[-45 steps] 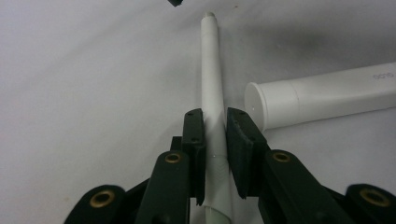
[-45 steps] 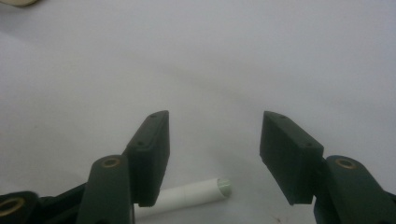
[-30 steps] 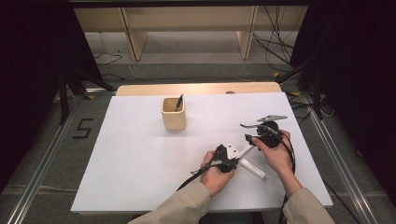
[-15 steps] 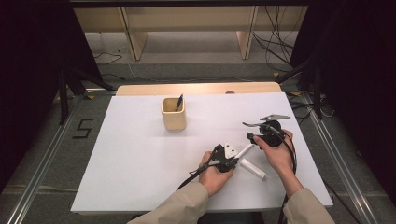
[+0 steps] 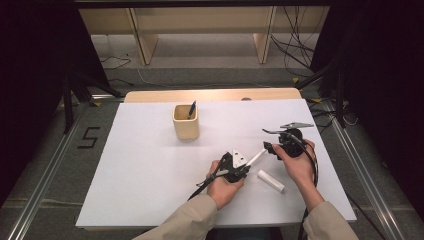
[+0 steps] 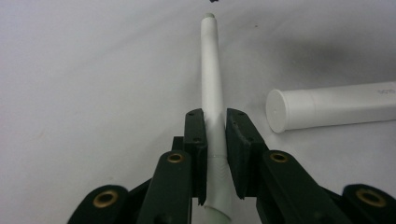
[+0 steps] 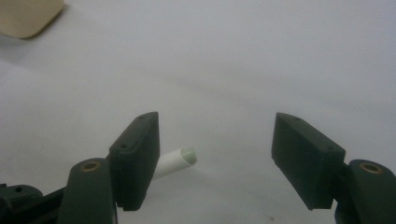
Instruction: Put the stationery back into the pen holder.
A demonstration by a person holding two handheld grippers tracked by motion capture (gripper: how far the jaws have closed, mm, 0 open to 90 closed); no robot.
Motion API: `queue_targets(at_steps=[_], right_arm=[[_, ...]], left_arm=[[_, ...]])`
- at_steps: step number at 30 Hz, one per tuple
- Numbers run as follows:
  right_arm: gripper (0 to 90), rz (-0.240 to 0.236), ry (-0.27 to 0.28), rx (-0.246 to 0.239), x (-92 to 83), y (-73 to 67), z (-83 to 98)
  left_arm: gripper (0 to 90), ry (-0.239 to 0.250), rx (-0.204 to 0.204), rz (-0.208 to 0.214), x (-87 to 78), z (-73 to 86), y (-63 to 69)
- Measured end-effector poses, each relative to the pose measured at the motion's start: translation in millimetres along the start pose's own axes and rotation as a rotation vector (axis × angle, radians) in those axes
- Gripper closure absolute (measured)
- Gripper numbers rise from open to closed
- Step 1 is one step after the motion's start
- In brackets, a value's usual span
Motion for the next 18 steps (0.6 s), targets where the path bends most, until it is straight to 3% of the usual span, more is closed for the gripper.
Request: queue_targets(at_steps=[9, 18], right_arm=[[30.4, -0.043, 0.013, -0.002, -2.5, -5.0, -0.8], [30.4, -0.134, 0.003, 0.015, -4.7, -20.3, -0.8]], left_arm=[[78.8, 0.023, -0.009, -0.022, -14.1, 1.7, -8.7], [78.8, 0.060, -0.014, -0.044, -28.9, 1.0, -15.7]])
Point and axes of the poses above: each handheld gripper's, and its own axes: x roughly forward along the jaws, z roughly out of its underside, y roughly to its right, the point moved 4 cm from there along x, roughly forward along the jaws, and after that the axes turned 14 degrees about z, right-handed, at the moved point
